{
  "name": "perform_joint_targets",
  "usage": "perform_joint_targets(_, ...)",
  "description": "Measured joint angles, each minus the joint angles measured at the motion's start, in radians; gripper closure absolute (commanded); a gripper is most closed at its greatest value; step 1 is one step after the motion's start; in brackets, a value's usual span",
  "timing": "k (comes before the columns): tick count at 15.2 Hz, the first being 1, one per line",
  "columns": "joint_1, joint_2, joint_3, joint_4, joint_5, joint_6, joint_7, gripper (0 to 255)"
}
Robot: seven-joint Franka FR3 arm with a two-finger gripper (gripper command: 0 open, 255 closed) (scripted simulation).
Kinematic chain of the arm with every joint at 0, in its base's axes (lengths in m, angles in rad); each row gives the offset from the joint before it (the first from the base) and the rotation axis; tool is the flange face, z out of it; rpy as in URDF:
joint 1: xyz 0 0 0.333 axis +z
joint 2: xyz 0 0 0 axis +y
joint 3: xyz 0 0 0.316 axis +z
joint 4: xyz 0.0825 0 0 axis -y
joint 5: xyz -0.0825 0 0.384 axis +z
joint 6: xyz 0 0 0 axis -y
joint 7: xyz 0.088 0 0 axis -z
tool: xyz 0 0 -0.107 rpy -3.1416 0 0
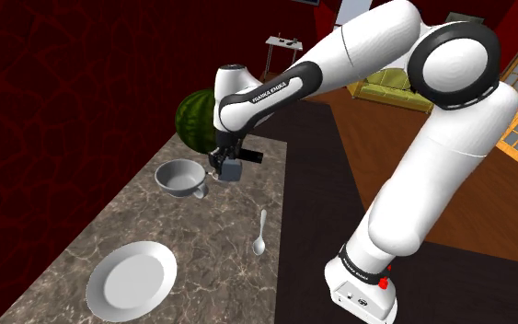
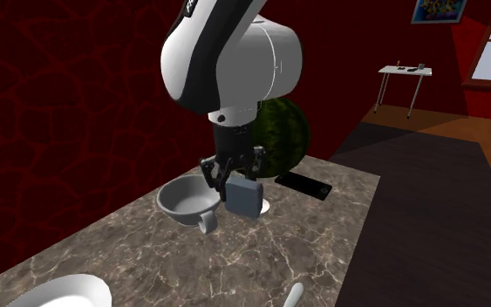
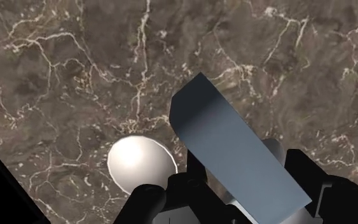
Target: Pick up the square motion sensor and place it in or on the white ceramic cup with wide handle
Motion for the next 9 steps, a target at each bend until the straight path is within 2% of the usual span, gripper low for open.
perform_joint_targets(7,0.000,-0.052,0.000,0.037,0.010,-0.089,-0.008,255)
perform_joint_targets(9,0.005,-0.018,0.006,0.089,0.005,-0.108,0.006,255)
